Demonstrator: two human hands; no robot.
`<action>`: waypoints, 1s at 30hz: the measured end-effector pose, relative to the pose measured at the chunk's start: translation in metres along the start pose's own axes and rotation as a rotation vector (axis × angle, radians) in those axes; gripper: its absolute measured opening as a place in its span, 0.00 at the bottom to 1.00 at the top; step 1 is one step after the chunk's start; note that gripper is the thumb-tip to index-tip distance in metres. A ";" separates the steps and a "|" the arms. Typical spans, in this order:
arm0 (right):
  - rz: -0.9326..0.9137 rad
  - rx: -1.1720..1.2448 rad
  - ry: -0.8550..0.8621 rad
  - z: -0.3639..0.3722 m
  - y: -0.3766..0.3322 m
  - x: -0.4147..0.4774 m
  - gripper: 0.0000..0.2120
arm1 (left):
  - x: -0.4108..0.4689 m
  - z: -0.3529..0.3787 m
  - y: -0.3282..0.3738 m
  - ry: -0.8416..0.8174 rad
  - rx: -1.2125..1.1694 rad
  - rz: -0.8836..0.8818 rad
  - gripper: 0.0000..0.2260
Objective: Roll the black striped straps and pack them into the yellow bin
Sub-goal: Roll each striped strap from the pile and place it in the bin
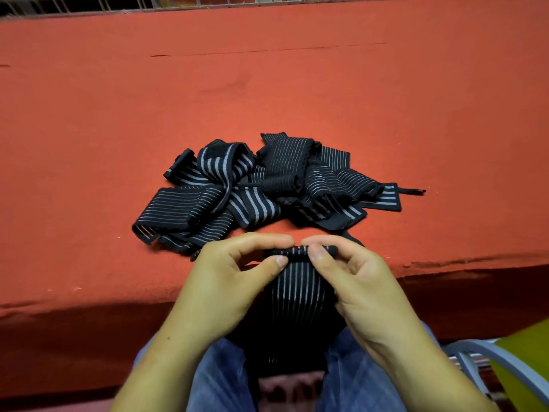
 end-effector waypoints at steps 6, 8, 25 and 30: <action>-0.005 -0.029 -0.004 -0.002 -0.002 0.000 0.10 | -0.001 0.006 -0.007 -0.032 -0.098 -0.049 0.09; -0.009 -0.017 -0.014 0.000 -0.003 -0.001 0.11 | -0.001 0.007 -0.012 -0.028 -0.117 -0.083 0.11; 0.015 -0.047 -0.060 0.005 -0.002 -0.004 0.09 | -0.003 0.003 -0.010 -0.029 -0.073 -0.008 0.12; 0.004 -0.097 -0.033 0.000 0.004 -0.001 0.10 | -0.005 0.010 -0.013 -0.063 -0.145 -0.059 0.08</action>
Point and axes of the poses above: each hand's wrist, its own x-axis towards the middle knuckle, its own z-axis out of the palm, y = z × x, the point moved 10 cm from there along x, towards the middle knuckle, and after that the axes turned 4 degrees about y, right-handed, at the moved point
